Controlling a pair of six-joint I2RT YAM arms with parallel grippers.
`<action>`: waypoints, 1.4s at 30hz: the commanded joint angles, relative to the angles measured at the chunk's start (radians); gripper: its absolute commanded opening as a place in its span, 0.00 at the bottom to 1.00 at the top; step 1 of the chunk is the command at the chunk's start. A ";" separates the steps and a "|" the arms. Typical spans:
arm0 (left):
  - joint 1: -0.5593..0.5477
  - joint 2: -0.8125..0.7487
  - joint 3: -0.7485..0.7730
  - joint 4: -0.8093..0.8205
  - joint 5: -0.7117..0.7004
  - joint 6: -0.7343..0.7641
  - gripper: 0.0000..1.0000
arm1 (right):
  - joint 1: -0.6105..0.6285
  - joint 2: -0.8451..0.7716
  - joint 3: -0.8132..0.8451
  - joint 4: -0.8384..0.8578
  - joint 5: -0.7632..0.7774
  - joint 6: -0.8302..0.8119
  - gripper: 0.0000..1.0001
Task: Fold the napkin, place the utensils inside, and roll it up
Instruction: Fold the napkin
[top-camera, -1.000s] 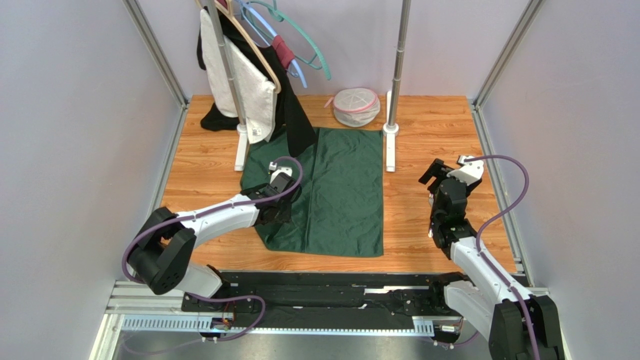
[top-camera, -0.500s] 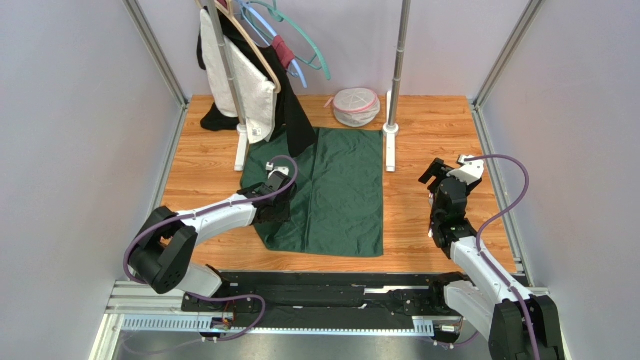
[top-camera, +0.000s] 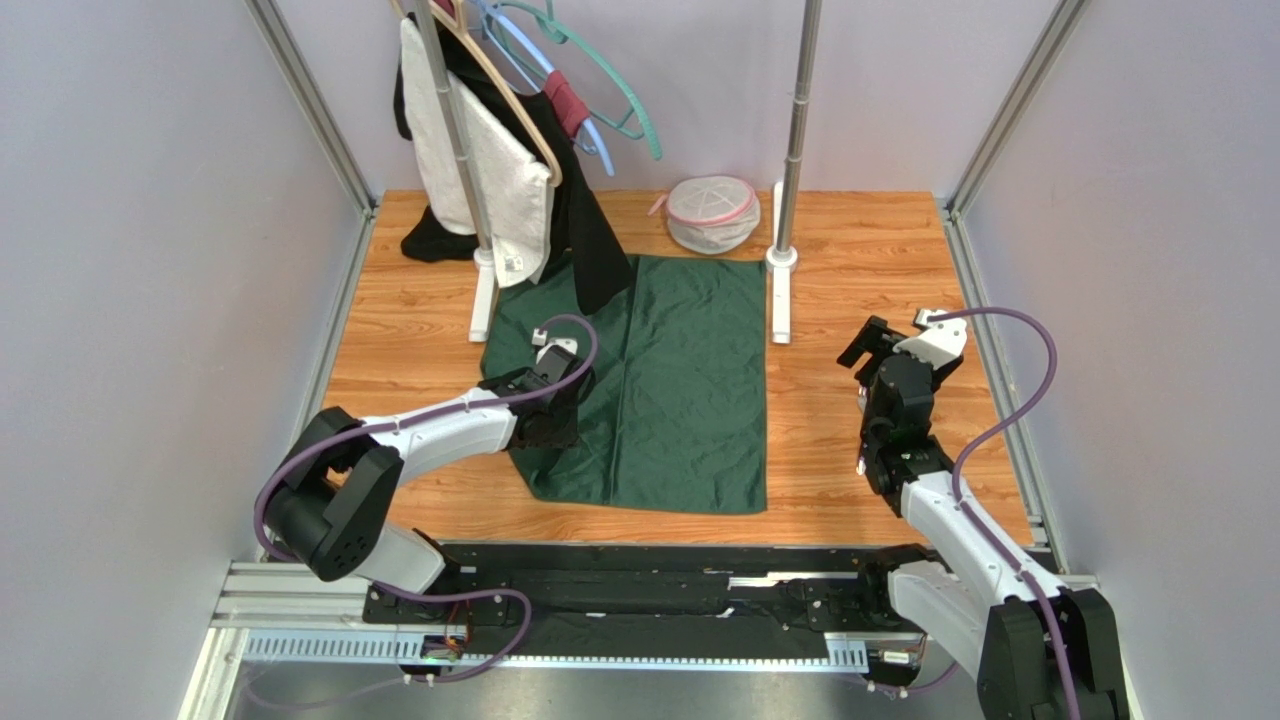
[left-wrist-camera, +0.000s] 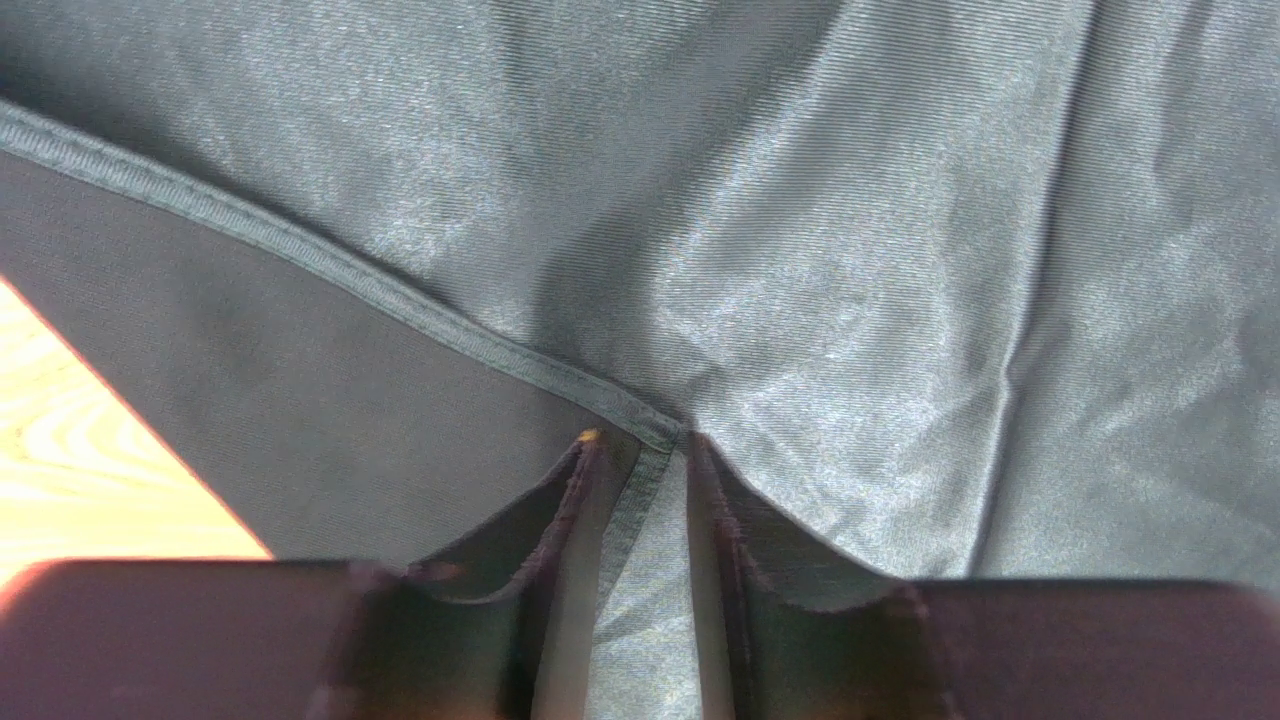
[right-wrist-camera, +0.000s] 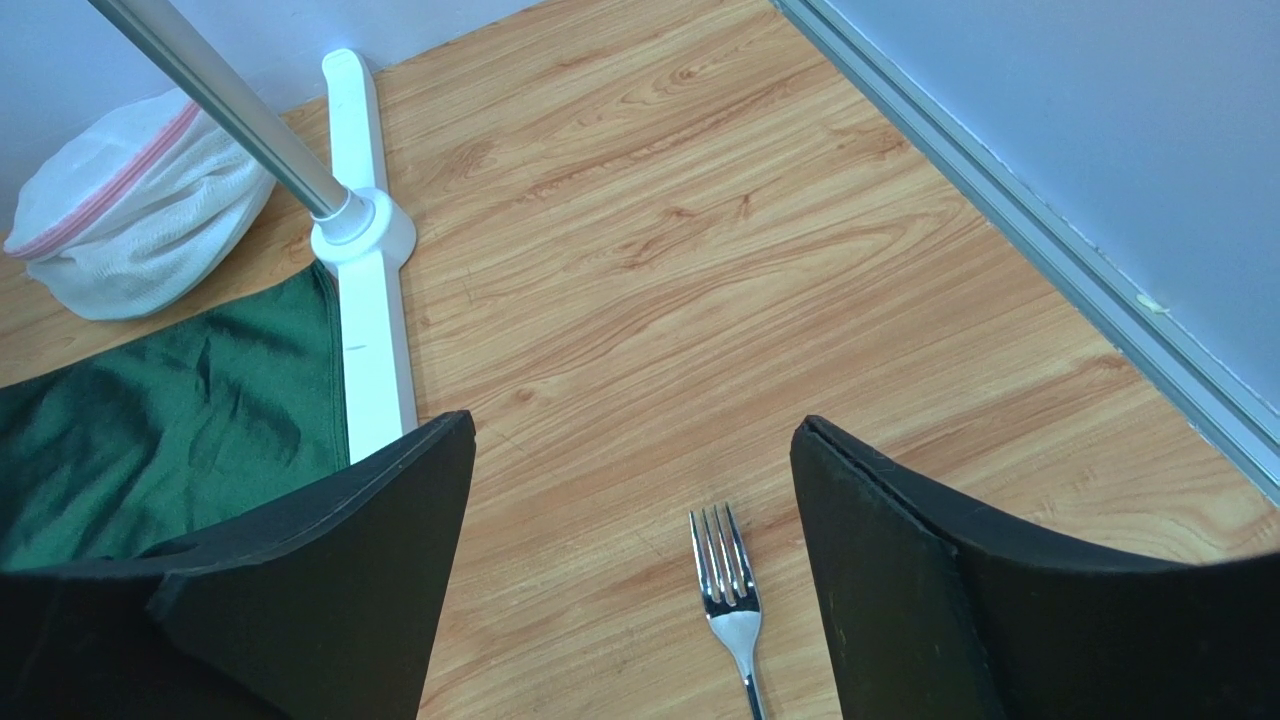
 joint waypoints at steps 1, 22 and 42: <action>-0.001 0.000 -0.002 0.001 -0.023 -0.017 0.29 | -0.001 0.002 0.039 0.025 0.005 0.013 0.81; 0.037 -0.265 -0.123 -0.050 -0.092 -0.193 0.00 | -0.001 0.001 0.043 0.021 0.007 0.013 0.81; 0.115 -1.067 -0.394 -0.575 -0.421 -0.823 0.21 | -0.001 0.004 0.045 0.010 -0.004 0.021 0.81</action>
